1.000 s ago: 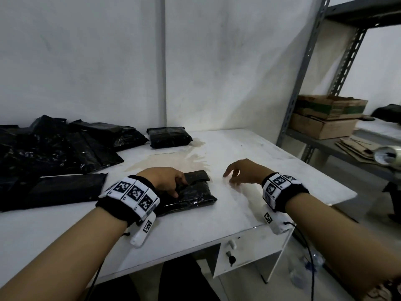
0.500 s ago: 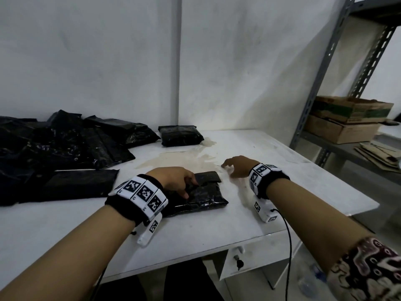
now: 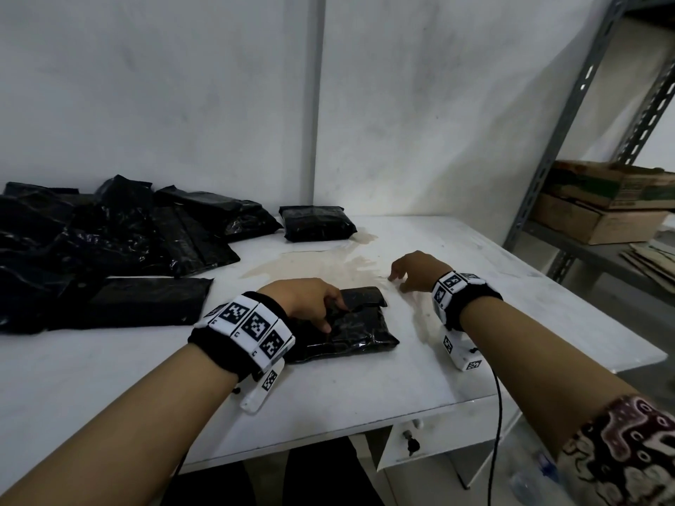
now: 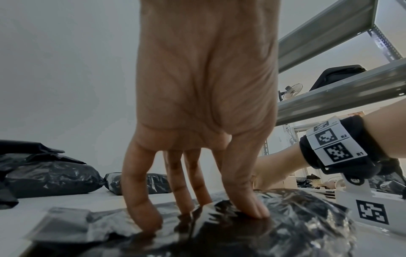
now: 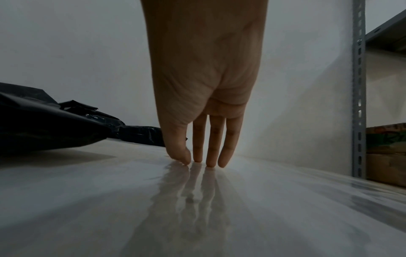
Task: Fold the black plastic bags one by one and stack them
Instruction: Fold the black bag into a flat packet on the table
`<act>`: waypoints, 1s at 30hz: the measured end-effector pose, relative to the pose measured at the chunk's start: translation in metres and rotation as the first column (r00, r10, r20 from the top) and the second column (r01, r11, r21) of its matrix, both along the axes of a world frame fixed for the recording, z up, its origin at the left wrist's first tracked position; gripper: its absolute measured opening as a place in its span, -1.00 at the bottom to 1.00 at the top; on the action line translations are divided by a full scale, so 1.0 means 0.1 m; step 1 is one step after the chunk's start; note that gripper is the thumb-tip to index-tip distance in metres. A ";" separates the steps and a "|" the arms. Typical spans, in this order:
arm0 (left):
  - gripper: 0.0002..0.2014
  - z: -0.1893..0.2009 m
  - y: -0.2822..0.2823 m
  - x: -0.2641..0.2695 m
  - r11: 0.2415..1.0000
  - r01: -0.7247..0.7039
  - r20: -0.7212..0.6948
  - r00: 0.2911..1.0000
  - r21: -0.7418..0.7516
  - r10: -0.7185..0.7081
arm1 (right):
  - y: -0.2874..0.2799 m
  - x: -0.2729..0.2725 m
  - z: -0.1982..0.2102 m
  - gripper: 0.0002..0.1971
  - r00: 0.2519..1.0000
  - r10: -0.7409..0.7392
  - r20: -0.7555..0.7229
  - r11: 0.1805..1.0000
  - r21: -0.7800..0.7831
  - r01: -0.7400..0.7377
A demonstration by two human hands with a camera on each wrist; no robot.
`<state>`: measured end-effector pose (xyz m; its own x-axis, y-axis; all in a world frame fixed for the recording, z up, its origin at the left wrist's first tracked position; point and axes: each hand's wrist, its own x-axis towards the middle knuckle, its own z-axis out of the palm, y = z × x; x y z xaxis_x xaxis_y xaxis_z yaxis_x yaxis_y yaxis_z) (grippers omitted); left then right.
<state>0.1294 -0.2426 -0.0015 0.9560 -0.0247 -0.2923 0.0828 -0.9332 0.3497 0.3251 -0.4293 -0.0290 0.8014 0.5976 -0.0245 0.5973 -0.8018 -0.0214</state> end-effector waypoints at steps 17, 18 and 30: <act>-0.49 -0.01 0.01 0.03 1.000 0.006 0.007 1.000 -0.016 -0.006 | 0.08 0.06 0.03 -0.85 1.000 0.006 0.005 0.998 0.067 -0.006; -0.49 -0.02 0.01 0.03 1.000 0.007 0.006 1.000 -0.019 -0.006 | 0.08 0.06 0.03 -0.87 1.000 0.020 0.013 0.998 0.053 -0.021; -0.48 -0.02 0.02 0.04 1.000 0.002 -0.002 1.000 -0.012 -0.002 | 0.08 0.10 0.04 -0.91 1.000 0.024 0.009 0.996 0.081 -0.024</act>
